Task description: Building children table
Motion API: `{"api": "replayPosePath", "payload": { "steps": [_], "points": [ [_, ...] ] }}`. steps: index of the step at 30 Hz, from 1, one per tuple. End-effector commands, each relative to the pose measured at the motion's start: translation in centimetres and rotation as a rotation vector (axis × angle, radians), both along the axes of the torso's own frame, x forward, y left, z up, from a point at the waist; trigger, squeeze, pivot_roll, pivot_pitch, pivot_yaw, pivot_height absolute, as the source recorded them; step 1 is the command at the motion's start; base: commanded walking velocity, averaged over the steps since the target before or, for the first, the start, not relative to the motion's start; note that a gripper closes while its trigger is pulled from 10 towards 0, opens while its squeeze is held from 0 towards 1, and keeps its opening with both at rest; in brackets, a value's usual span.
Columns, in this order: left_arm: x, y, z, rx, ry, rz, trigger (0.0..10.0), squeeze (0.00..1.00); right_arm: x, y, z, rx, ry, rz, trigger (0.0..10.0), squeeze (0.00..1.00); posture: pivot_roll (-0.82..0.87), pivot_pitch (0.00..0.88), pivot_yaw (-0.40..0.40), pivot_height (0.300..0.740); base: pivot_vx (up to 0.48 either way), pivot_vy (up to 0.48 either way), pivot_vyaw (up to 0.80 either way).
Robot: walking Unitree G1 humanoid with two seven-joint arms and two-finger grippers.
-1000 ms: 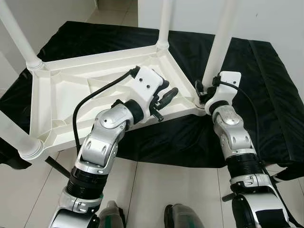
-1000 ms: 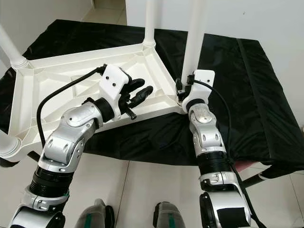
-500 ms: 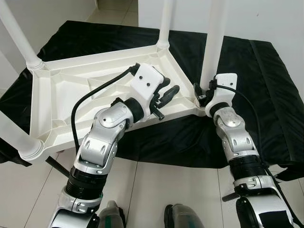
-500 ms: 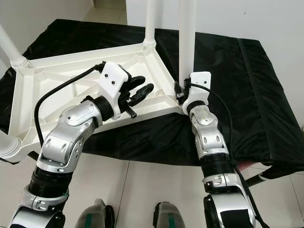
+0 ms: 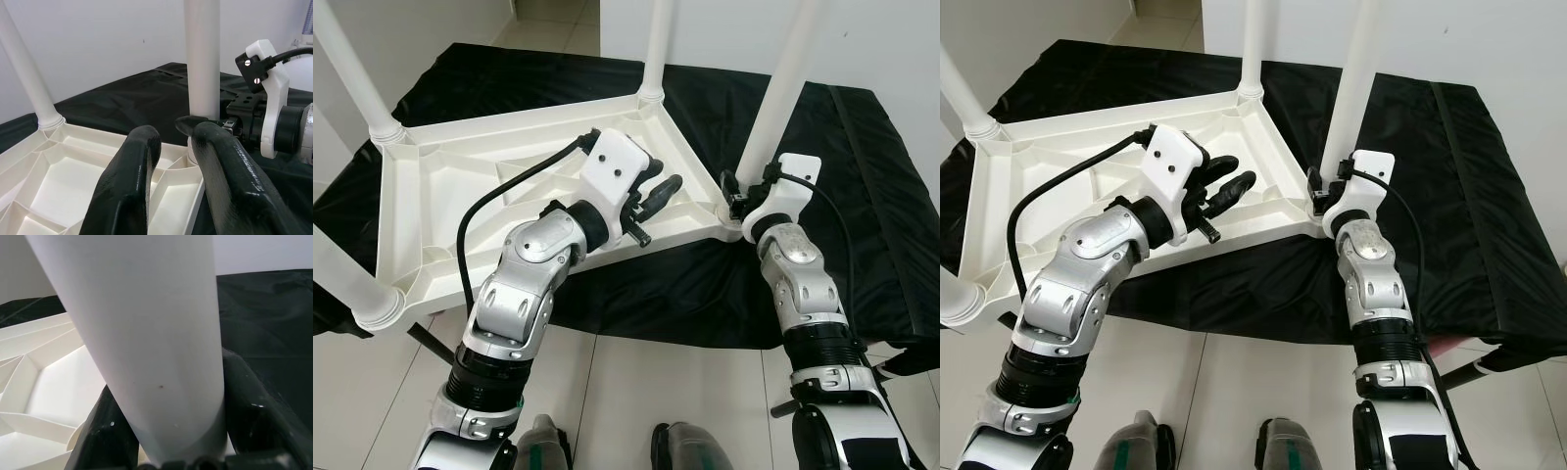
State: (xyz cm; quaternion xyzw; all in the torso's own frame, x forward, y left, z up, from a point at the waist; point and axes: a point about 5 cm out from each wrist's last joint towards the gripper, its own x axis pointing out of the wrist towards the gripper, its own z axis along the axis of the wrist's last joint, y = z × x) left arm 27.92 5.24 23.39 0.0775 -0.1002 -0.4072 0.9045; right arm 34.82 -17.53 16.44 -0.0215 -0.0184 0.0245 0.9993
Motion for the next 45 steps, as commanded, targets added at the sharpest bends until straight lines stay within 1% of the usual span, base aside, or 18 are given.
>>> {"api": "replayPosePath", "payload": {
  "steps": [1,6,7,11,16,19,21,22,23,25,28,30,32,37,43,45],
  "points": [
    [0.0,0.1,0.0,-0.007,0.006,0.032,10.0,0.00,-0.2,-0.6,-2.0,0.118,0.096,-0.052,10.0,0.00,-0.06,0.046,0.017,0.740,0.000,0.000,0.00],
    [-0.1,0.0,0.0,-0.008,0.007,0.031,10.0,0.00,-0.4,-0.9,-2.4,0.145,0.115,-0.071,10.0,0.00,-0.06,0.046,0.016,0.740,0.000,0.000,0.00],
    [-0.2,0.0,0.0,-0.009,0.007,0.030,10.0,0.00,-0.5,-1.4,-2.5,0.161,0.120,-0.104,10.0,0.00,-0.06,0.044,0.014,0.740,0.000,0.000,0.00],
    [-0.2,-0.1,0.1,-0.011,0.007,0.029,10.0,0.00,-0.6,-1.8,-2.7,0.167,0.125,-0.129,10.0,0.00,-0.06,0.044,0.014,0.740,0.000,0.000,0.00],
    [-0.2,-0.1,0.1,-0.012,0.007,0.028,10.0,0.00,-0.5,-1.8,-2.6,0.164,0.123,-0.131,10.0,0.00,-0.06,0.042,0.014,0.740,0.000,0.000,0.00],
    [-0.3,-0.1,0.1,-0.012,0.007,0.029,10.0,0.00,-0.4,-1.6,-2.5,0.136,0.121,-0.113,10.0,0.00,-0.06,0.042,0.015,0.740,0.000,0.000,0.00],
    [-0.3,-0.1,0.1,-0.012,0.007,0.029,10.0,0.00,-0.4,-1.6,-2.5,0.136,0.121,-0.113,10.0,0.00,-0.06,0.042,0.015,0.740,0.000,0.000,0.00],
    [-0.3,0.0,0.1,-0.012,0.008,0.029,10.0,0.00,-0.3,-1.2,-2.4,0.106,0.118,-0.089,10.0,0.00,-0.06,0.042,0.015,0.740,0.000,0.000,0.00],
    [-0.3,0.0,0.1,-0.012,0.008,0.029,10.0,0.00,-0.3,-1.2,-2.4,0.106,0.118,-0.089,10.0,0.00,-0.06,0.042,0.015,0.740,0.000,0.000,0.00],
    [-0.3,0.0,0.1,-0.014,0.008,0.031,10.0,0.00,-0.1,-0.5,-2.0,0.045,0.111,-0.037,10.0,0.00,-0.06,0.046,0.014,0.740,0.000,0.000,0.00],
    [-0.3,0.0,0.1,-0.015,0.008,0.033,10.0,0.00,0.2,-0.2,-1.8,0.018,0.110,-0.016,10.0,0.00,-0.06,0.048,0.014,0.740,0.000,0.000,0.00],
    [-0.2,0.0,0.2,-0.016,0.009,0.035,10.0,0.00,0.7,0.2,-1.3,-0.025,0.100,0.009,10.0,0.00,-0.06,0.052,0.014,0.740,0.000,0.000,0.00],
    [-0.2,0.1,0.2,-0.015,0.008,0.038,10.0,0.00,1.1,0.6,-0.9,-0.048,0.090,0.031,10.0,0.00,-0.06,0.052,0.014,0.740,0.000,0.000,0.00],
    [-0.2,0.2,0.2,-0.016,0.007,0.045,10.0,0.00,1.2,1.1,-1.1,-0.026,0.104,0.053,10.0,0.00,-0.05,0.058,0.008,0.740,0.000,0.000,0.00],
    [-0.2,0.5,0.3,-0.021,0.007,0.064,10.0,0.00,1.0,0.8,-1.7,-0.031,0.119,0.046,10.0,0.00,-0.04,0.070,0.005,0.740,0.000,0.000,0.00],
    [-0.2,0.5,0.3,-0.022,0.007,0.066,10.0,0.00,0.8,0.9,-1.9,-0.037,0.112,0.063,10.0,0.00,-0.04,0.072,0.003,0.740,0.000,0.000,0.00]
  ]
}}
